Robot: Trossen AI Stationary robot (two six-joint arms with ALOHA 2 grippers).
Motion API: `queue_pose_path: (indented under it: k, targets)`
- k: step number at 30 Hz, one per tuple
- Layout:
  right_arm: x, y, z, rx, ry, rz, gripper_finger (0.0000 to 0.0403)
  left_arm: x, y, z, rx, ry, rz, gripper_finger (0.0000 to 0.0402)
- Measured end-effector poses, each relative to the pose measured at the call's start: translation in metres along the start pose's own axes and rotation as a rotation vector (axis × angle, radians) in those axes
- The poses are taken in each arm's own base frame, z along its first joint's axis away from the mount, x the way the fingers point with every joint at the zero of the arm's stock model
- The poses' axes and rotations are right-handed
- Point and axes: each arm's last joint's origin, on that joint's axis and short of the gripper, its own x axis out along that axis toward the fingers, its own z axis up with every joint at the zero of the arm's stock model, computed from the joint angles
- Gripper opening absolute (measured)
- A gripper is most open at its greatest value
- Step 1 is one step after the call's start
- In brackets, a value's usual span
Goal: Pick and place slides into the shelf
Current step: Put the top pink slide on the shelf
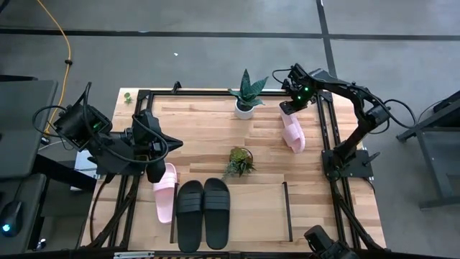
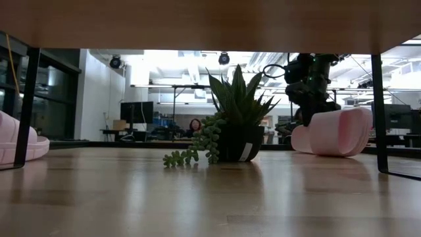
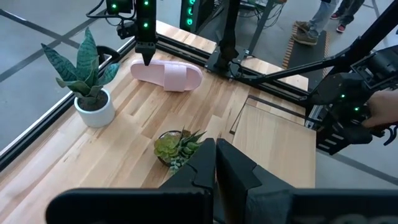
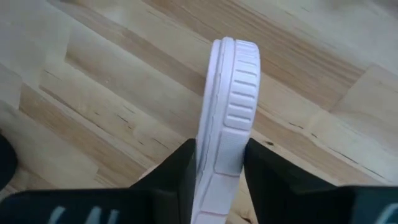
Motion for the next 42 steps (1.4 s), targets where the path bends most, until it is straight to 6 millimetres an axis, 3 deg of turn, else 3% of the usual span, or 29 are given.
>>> queue_pose_path:
  k: [18, 33, 42]
  targets:
    - [-0.007, 0.0, -0.012, 0.014, 0.061, -0.034, 0.0068, 0.0, 0.0, 0.0, 0.008, 0.006, -0.006, 0.0003]
    - [-0.06, 0.013, -0.04, 0.018, -0.107, 0.019, 0.0061, 0.0, 0.0, 0.0, 0.048, 0.009, -0.009, 0.0003]
    - [-0.107, 0.026, -0.079, 0.018, -0.29, 0.113, 0.0061, 0.0, -0.001, -0.001, 0.069, 0.019, -0.02, 0.0003]
